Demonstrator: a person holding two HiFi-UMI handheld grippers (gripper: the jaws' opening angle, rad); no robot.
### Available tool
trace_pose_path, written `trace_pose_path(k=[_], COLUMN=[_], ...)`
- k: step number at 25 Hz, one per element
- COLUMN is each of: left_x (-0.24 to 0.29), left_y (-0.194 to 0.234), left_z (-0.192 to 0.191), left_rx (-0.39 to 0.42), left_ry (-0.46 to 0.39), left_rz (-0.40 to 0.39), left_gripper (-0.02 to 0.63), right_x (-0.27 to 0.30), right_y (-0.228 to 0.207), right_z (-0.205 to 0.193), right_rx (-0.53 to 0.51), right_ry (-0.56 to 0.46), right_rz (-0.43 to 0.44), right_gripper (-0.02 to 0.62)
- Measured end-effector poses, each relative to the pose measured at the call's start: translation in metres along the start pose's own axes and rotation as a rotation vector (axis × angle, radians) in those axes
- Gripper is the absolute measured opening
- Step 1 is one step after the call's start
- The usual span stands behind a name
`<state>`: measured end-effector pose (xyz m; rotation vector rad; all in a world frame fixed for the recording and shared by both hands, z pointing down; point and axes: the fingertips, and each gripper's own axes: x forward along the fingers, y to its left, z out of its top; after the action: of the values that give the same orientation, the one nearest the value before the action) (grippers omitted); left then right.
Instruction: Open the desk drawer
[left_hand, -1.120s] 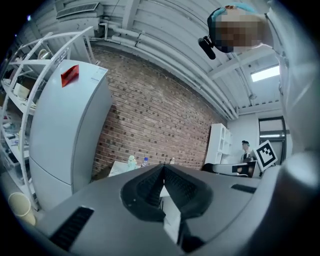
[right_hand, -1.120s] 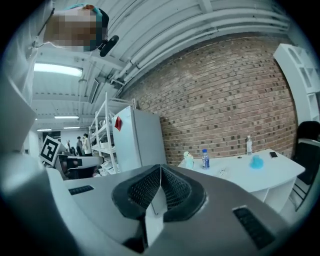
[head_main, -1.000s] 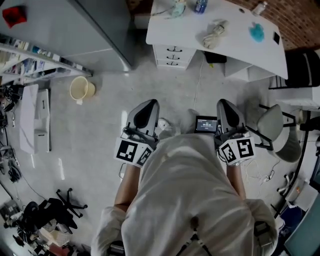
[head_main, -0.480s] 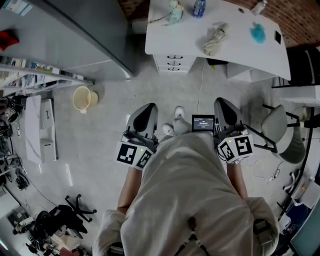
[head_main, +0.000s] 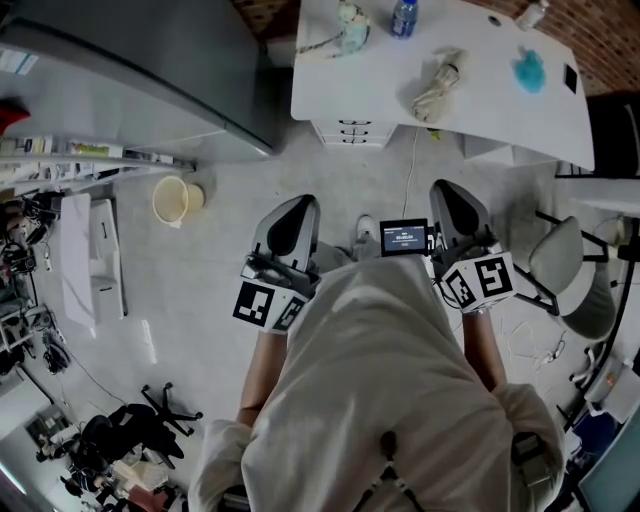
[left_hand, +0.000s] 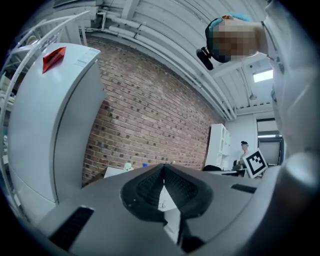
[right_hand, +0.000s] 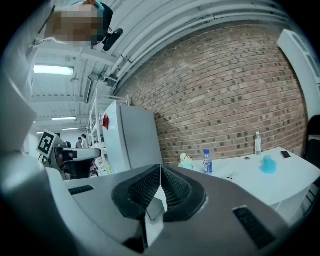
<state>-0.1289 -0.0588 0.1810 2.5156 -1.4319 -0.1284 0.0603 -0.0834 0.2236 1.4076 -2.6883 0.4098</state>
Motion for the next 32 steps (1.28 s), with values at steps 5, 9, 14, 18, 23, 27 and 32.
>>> trace_pose_path(k=[5, 9, 14, 18, 23, 27, 32], left_x=[0.011, 0.013, 0.007, -0.007, -0.019, -0.022, -0.021], left_y=[0.014, 0.036, 0.072, 0.114, 0.143, 0.145, 0.133], left_z=[-0.001, 0.005, 0.015, 0.009, -0.004, -0.015, -0.025], left_rx=[-0.014, -0.001, 0.011, 0.031, 0.036, 0.035, 0.022], left_ry=[0.017, 0.032, 0.063, 0.105, 0.153, 0.167, 0.173], left_rz=[-0.034, -0.112, -0.220, -0.262, -0.279, -0.273, -0.247], left_gripper=[0.007, 0.008, 0.007, 0.007, 0.007, 0.008, 0.008], right_x=[0.016, 0.029, 0.042, 0.053, 0.046, 0.037, 0.030], right_y=[-0.001, 0.015, 0.048, 0.082, 0.099, 0.094, 0.068], right_z=[0.008, 0.013, 0.012, 0.002, -0.012, -0.015, -0.011], right_rx=[-0.021, -0.008, 0.005, 0.020, 0.039, 0.026, -0.027], right_ry=[-0.005, -0.032, -0.040, -0.025, 0.019, 0.049, 0.059], right_rz=[-0.029, -0.106, -0.205, -0.247, -0.310, -0.337, -0.321], right_gripper=[0.028, 0.028, 0.028, 0.028, 0.027, 0.028, 0.028])
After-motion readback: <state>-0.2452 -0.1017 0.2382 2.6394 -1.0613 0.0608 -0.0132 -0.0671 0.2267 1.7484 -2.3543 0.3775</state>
